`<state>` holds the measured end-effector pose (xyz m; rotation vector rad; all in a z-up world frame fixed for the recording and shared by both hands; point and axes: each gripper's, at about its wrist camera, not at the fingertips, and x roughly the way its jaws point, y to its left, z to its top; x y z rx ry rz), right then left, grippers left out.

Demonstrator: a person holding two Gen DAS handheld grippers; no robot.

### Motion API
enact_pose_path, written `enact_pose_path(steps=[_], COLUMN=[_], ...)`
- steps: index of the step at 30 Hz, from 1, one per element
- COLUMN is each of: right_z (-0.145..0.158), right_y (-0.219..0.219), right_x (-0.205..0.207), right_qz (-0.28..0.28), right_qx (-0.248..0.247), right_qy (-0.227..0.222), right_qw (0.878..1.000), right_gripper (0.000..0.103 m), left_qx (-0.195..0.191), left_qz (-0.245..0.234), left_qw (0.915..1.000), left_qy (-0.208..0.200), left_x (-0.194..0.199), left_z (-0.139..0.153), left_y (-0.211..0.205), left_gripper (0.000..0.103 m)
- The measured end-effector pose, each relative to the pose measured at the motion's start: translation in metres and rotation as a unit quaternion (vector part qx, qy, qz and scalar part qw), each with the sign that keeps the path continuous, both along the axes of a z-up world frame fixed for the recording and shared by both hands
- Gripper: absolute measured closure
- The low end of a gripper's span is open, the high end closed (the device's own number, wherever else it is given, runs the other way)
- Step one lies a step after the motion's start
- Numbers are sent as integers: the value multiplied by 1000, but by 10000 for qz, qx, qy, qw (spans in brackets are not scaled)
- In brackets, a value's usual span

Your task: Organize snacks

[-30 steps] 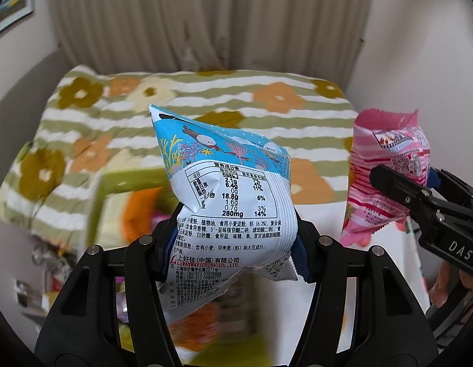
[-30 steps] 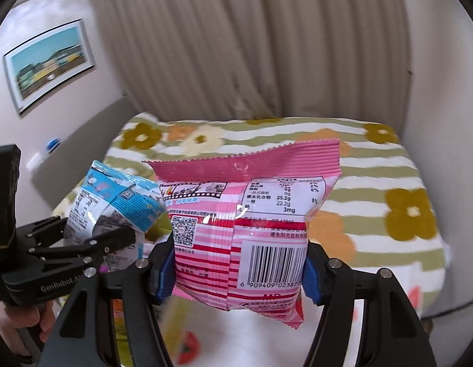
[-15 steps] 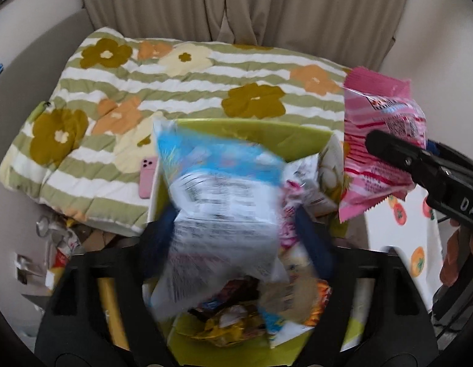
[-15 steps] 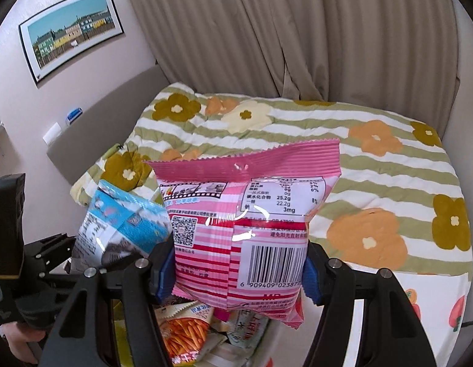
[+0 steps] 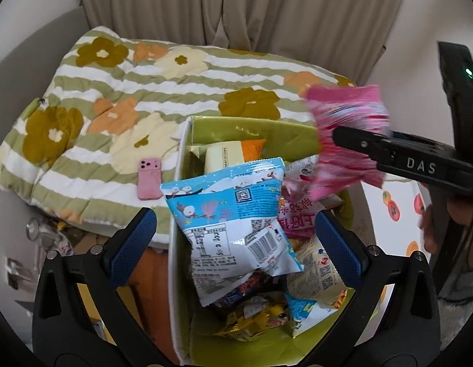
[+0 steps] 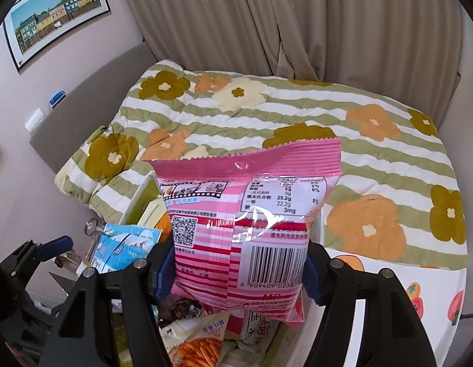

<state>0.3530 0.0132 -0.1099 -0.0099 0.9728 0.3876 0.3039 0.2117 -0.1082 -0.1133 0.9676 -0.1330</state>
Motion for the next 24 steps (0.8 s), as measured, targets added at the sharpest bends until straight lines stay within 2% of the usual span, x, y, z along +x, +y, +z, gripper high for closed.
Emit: enact_pose_path(steps=[1,2,10,15,24], right_z=[-2,-4,-1,18,75], right_y=[2,4,0,-13,-64], right_x=[3,6,-15,-41,-141], right_qz=[8,-2,-149,-125,-302], right_qx=[21,82,26,69,31], right_qy=[41,109,-112,-362,-1197], right_qw=[10000,9999,9998,9992,9924], right_gripper=[17,8,7,7,7], left_qx=[34,43,50,160,387], left_qz=[-17,-33,15,44,16], left_qw=[10000,10000,9999,9994,9941], left_qy=[10,10,-98,-311,-1012], left_x=[0,0,-15,-41,-126], left_z=[0,0,5,21,74], left_y=[1,2,0,-18,-76], left_gripper=[0,0,0,0,0])
